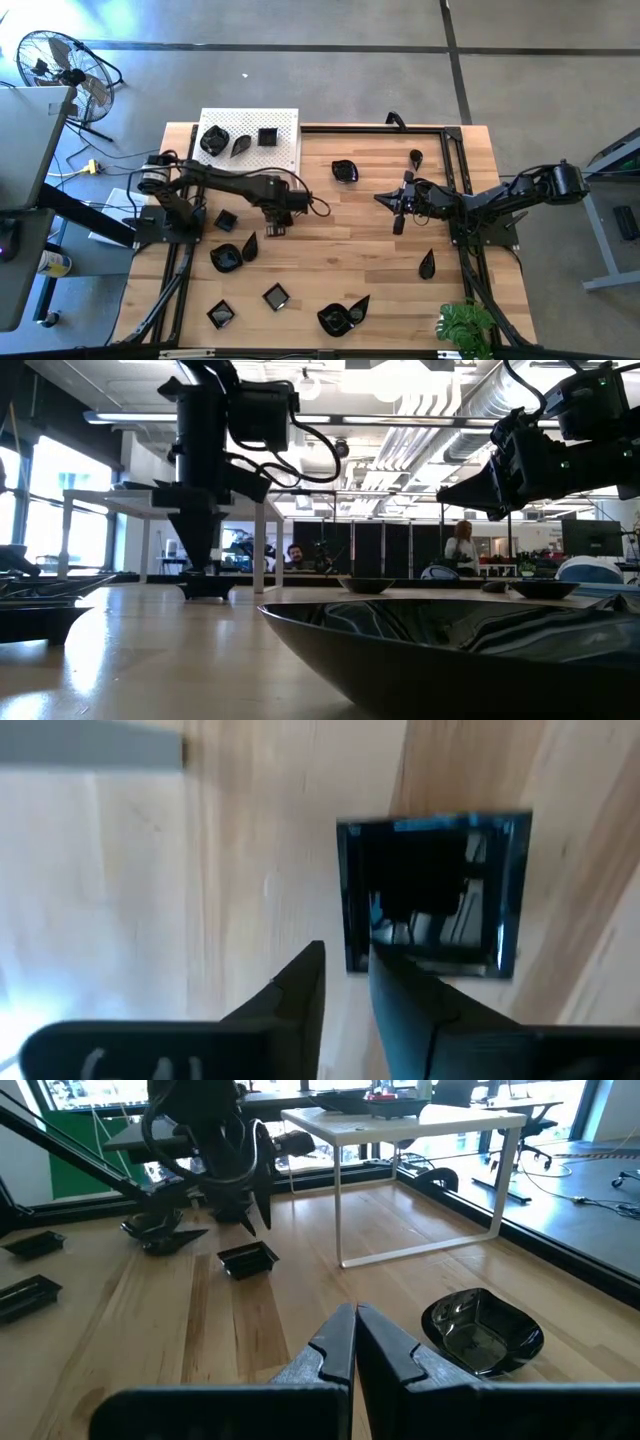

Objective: Pick & Place Mini shaped plates
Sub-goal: Stack the black square plate on the top of the stacked black square plates on the shelf

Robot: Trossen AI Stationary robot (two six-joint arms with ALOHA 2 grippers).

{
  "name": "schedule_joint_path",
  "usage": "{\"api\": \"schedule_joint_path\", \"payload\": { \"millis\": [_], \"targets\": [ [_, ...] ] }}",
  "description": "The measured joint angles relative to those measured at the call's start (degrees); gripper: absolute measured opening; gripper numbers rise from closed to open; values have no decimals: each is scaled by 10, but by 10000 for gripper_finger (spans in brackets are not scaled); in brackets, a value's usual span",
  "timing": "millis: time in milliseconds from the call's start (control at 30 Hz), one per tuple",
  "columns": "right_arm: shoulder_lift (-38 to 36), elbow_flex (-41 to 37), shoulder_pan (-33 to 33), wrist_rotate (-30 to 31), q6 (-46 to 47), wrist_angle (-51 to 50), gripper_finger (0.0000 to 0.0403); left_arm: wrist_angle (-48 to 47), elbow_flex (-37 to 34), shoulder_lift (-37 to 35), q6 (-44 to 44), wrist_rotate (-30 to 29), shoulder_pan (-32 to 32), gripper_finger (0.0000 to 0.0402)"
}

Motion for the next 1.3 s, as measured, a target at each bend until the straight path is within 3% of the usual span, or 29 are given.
{"api": "schedule_joint_path", "payload": {
  "millis": [167,400,600,967,1133,1300],
  "targets": [
    [0,0,0,0,0,0,1,-28,36,0,-11,-2,-20,92],
    [0,0,0,0,0,1,1,0,70,0,-93,15,-76,92],
    [0,0,0,-5,6,3,1,20,64,13,-154,-8,-123,102],
    [0,0,0,-13,11,4,1,47,-16,12,-206,-51,-130,181],
    [0,0,0,-9,6,4,1,80,-25,12,-206,-64,-130,178],
    [0,0,0,-9,5,4,2,98,-25,12,-206,-88,-130,144]
  ]
}}
